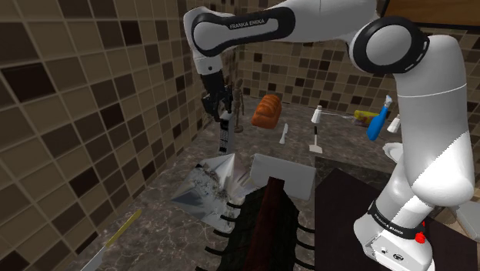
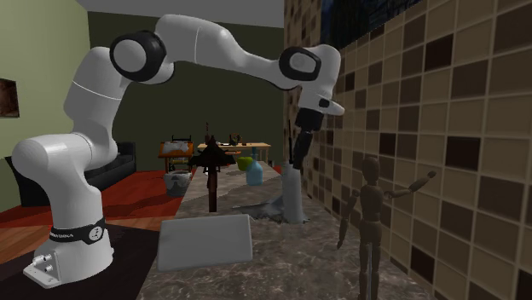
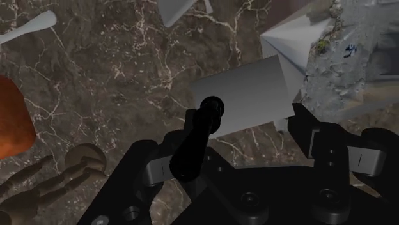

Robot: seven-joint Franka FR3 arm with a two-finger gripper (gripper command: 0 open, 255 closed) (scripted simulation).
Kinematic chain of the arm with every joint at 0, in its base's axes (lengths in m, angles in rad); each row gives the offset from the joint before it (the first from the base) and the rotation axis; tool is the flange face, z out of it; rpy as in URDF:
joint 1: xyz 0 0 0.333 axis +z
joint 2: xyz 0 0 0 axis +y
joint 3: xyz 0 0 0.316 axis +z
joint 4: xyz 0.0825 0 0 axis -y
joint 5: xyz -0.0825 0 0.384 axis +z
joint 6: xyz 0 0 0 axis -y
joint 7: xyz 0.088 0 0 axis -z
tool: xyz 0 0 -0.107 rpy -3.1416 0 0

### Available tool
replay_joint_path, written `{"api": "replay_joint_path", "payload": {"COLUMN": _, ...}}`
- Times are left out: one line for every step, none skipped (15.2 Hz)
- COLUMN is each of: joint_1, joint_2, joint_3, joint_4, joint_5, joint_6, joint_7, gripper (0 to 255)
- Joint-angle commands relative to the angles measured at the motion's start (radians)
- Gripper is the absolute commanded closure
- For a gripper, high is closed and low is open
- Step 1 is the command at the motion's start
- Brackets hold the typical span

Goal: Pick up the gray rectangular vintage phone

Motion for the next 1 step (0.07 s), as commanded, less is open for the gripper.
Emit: {"api": "replay_joint_path", "payload": {"joint_1": -0.001, "joint_2": -0.002, "joint_3": 0.000, "joint_4": 0.005, "joint_5": 0.000, "joint_6": -0.007, "joint_7": -0.002, "gripper": 255}}
